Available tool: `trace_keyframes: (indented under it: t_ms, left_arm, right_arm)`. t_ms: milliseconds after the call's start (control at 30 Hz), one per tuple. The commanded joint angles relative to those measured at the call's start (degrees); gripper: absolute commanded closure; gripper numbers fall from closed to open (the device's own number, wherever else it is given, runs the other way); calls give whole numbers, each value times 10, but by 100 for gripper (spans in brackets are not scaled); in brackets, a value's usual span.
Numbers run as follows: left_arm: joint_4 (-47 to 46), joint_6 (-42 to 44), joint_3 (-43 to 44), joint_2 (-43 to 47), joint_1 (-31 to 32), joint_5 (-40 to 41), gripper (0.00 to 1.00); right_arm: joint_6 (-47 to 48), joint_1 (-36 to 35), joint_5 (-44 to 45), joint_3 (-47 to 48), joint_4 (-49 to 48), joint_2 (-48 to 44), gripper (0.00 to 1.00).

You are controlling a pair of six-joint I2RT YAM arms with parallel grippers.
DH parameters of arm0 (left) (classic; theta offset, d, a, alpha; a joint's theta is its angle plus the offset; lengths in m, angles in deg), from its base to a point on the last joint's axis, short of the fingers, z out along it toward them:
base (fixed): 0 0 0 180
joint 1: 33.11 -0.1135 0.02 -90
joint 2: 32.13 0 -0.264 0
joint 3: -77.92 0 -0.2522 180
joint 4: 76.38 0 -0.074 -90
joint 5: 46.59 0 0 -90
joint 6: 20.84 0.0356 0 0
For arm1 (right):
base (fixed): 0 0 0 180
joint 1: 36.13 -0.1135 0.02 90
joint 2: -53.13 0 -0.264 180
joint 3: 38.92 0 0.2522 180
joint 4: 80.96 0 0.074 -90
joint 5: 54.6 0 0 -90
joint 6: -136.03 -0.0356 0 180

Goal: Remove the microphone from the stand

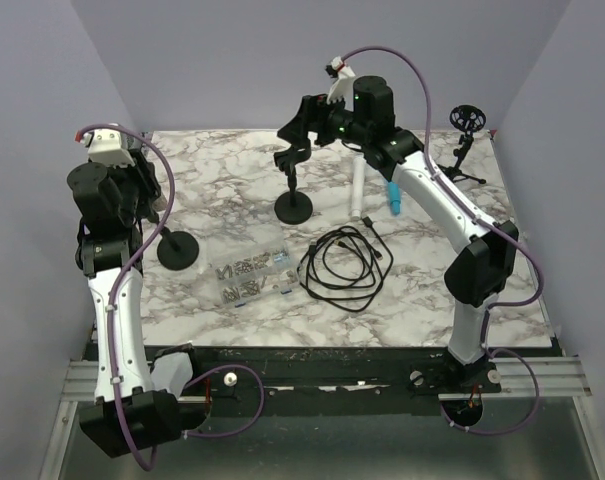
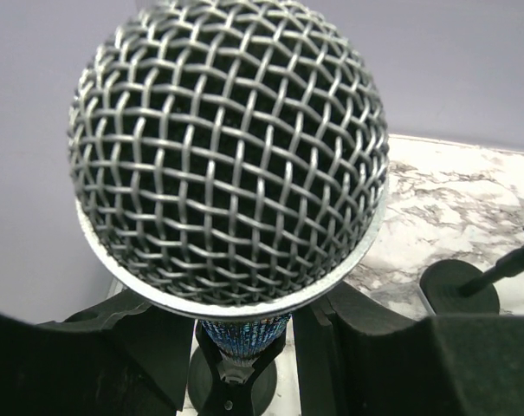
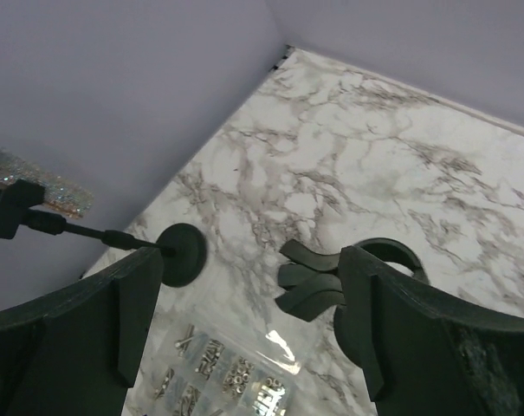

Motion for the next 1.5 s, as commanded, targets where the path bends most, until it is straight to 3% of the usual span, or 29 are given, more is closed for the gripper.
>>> trace_keyframes:
  t_ms: [0,200,300,400,600,633,667,967,1133,1233,1300,1333,1467]
  left_arm:
    - [65,-30,8,16,0,-48,88]
    - [103,-45,3,32,0,-51,82]
    - [104,-53,-15,51,0,-46,59]
    - [103,-67,-26,68,0,-46,44]
    - [120,-90,2,69,0,-35,28]
    - [126,-95,9,70,0,-31,5]
    - [127,-102,17,74,0,-29,1]
    - [143,-117,56,98,0,37,2]
    - [107,-147,72,17,-8,77,1]
    - [110,-103,180,-119,-19,28,1]
    - [234,-98,343,-251,-37,-47,1]
    - [259,-89,389,-276,-33,-77,1]
    - [125,-98,235,-195,-11,-55,1]
  right_arm:
    - [22,-41,-19,-2,-63,-18,9]
    - [-12,-92,-52,-29,-159,-16,9]
    - [-18,-116,-61,-34,-187,-6,9]
    - [-17,-136,-60,-19,-188,13,9]
    - [-14,-169,-56,8,-199,45,9]
    - [-14,-174,-56,10,-204,51,9]
    - [-14,-178,-55,13,-209,56,9]
    - [-39,-214,-35,49,-232,100,9]
    - [-29,-214,-15,28,-232,94,8]
    - [-3,-214,19,4,-227,78,8]
    - [13,-215,38,-22,-233,58,8]
    - [20,-214,46,-37,-237,46,8]
    - [54,-215,76,-82,-251,5,7]
